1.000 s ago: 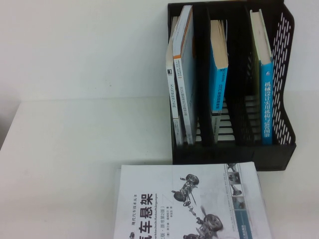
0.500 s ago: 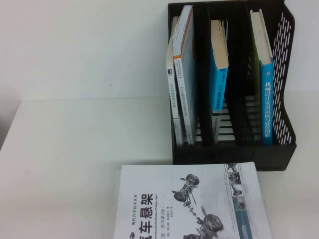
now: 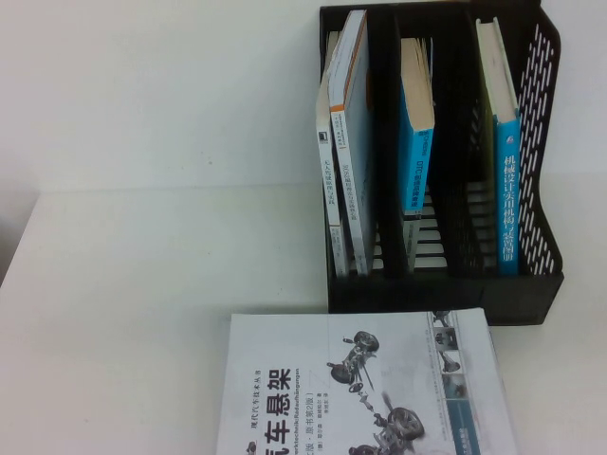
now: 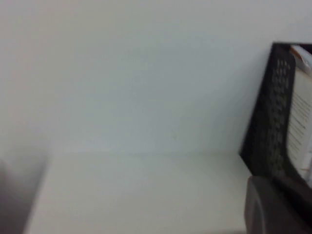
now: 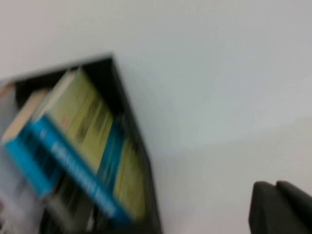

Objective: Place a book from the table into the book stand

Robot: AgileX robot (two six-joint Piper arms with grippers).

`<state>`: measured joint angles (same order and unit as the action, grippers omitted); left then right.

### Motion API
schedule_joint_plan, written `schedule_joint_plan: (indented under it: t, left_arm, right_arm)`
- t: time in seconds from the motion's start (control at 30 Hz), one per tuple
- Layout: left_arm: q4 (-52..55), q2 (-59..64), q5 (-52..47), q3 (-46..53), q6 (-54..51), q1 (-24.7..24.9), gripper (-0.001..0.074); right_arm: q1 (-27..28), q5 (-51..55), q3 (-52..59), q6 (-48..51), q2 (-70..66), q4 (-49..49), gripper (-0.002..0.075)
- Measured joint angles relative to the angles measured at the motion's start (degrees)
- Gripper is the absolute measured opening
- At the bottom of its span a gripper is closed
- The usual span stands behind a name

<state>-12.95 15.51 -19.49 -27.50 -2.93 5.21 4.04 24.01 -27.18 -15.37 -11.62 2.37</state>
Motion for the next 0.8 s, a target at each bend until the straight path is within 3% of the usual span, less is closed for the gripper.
schedule_joint_plan:
  t: [0.27,0.43,0.63,0.8]
  left_arm:
    - [-20.47,18.67,0.53,-1.06,0.00,0.00,-0.0002]
    - [-36.13,26.98,-4.48,-2.23,-10.98,0.00,-0.0002]
    - [-49.49,30.93,-10.56,-2.75,-26.11,0.00,-0.0002]
    - [-51.51,30.94,-11.70,-2.75,-28.95,0.00,-0.0003]
  right_arm:
    - [0.00,16.11,-7.68,31.17,-21.96,-32.58,0.0005]
    - [-0.03,17.62,-4.03,45.52,-36.67,-48.01,0.0005]
    - [-0.13,12.44,-0.80,51.87,-46.19,-54.13,0.0006]
    - [-3.01,10.12,-0.80,54.46,-52.53,-54.94,0.0005]
